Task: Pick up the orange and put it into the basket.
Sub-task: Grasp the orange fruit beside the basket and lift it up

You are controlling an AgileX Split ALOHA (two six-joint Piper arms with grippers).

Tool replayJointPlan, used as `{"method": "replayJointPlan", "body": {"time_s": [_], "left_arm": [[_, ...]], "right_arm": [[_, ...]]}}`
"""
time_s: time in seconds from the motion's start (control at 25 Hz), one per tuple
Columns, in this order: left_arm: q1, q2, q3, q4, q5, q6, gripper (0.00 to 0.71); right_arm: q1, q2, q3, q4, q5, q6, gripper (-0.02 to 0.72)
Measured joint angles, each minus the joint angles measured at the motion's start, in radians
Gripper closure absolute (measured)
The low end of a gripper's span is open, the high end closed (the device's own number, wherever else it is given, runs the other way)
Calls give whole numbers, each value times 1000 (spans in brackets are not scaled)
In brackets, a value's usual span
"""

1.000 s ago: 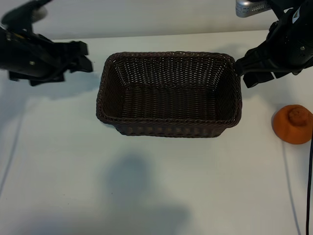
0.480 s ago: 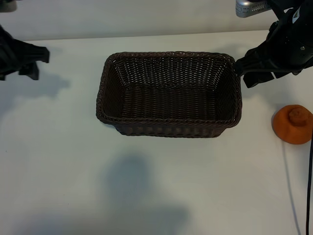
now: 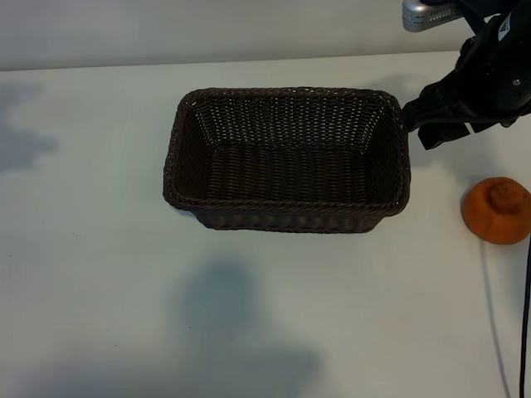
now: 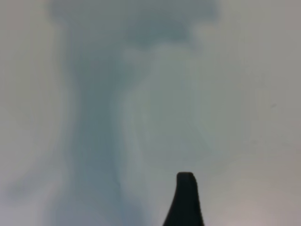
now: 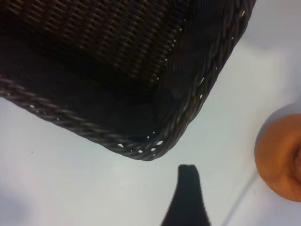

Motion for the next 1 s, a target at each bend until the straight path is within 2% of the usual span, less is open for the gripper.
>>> {"method": "replayJointPlan", "body": {"time_s": [0.16, 0.24, 0.44, 0.72, 0.92, 1.0], "left_arm": [[67, -105, 19, -9, 18, 42, 114], [76, -179, 49, -31, 10, 64, 114], [77, -422, 152, -108, -73, 144, 114], [77, -789, 326, -110, -146, 170, 114], [72, -942, 416, -125, -147, 190, 114], [41, -973, 447, -135, -147, 204, 114]], "right_arm": [[0, 0, 0, 0, 0, 0, 154], [0, 0, 0, 0, 0, 6, 154], [0, 0, 0, 0, 0, 6, 154], [0, 0, 0, 0, -3, 6, 154], [0, 0, 0, 0, -4, 6, 154], [0, 0, 0, 0, -4, 6, 154]]}}
